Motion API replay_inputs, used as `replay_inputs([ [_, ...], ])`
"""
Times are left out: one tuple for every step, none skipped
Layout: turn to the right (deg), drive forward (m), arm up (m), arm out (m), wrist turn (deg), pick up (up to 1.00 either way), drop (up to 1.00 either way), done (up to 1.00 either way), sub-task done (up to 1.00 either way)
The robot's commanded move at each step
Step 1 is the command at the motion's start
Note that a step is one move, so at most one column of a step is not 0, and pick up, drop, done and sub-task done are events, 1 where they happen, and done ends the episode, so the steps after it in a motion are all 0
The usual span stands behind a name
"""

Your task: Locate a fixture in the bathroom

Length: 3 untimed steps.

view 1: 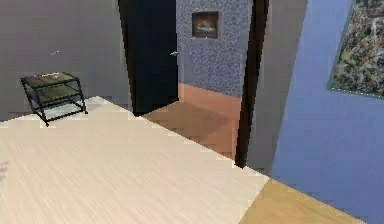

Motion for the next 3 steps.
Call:
replay_inputs([
  [0.0, 1.00, 0.00, 0.00, 0.0, 0.00, 0.00, 0.00, 0.00],
  [0.0, 0.95, 0.00, 0.00, 0.0, 0.00, 0.00, 0.00, 0.00],
  [6.0, 0.00, 0.00, 0.00, 0.0, 0.00, 0.00, 0.00, 0.00],
])
